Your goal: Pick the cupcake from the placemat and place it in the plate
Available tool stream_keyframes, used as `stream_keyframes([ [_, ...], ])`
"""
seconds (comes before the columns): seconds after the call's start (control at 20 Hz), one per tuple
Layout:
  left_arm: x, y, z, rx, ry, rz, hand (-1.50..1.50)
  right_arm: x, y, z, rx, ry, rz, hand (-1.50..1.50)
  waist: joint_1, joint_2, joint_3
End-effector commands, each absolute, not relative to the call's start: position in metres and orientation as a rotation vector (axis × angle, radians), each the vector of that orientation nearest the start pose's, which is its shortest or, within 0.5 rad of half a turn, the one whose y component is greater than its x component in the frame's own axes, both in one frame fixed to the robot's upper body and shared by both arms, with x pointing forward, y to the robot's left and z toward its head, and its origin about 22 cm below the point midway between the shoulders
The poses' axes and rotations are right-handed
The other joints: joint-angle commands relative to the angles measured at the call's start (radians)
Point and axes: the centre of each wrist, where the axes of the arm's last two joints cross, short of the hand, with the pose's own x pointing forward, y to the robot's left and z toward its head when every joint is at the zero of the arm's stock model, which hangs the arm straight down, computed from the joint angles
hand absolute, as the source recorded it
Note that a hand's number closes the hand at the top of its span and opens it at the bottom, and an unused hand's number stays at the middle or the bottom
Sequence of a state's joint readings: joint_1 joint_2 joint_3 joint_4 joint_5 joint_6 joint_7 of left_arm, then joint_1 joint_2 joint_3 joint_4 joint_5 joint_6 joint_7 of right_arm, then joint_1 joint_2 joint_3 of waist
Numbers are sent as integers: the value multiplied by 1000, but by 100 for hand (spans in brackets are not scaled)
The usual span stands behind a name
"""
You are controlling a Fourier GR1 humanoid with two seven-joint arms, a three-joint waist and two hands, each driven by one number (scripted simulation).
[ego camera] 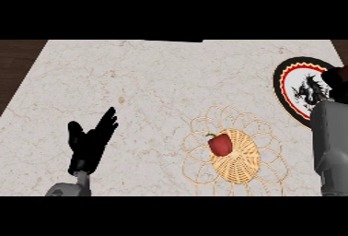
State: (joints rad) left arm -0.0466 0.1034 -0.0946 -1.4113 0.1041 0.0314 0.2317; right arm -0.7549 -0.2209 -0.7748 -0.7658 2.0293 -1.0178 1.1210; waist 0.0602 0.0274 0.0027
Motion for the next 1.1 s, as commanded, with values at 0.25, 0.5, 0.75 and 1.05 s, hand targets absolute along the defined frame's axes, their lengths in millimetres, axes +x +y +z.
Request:
stream_keyframes([
  [0.25, 242, 216, -34, -25, -1210, -48, 0, 374, -385, 25, -1847, -551, -836, 150, -14, -6, 3],
  [0.5, 247, 231, -26, -36, -1216, -38, 0, 372, -386, 1, -1674, -427, -693, -150, -12, -6, 5],
  [0.75, 237, 242, -32, -18, -1212, -49, 0, 372, -385, -2, -1675, -594, -701, -150, -19, -13, 6],
  [1.05, 239, 244, -33, -27, -1192, -39, 0, 391, -377, 29, -1784, -849, -860, -150, -28, -17, 6],
])
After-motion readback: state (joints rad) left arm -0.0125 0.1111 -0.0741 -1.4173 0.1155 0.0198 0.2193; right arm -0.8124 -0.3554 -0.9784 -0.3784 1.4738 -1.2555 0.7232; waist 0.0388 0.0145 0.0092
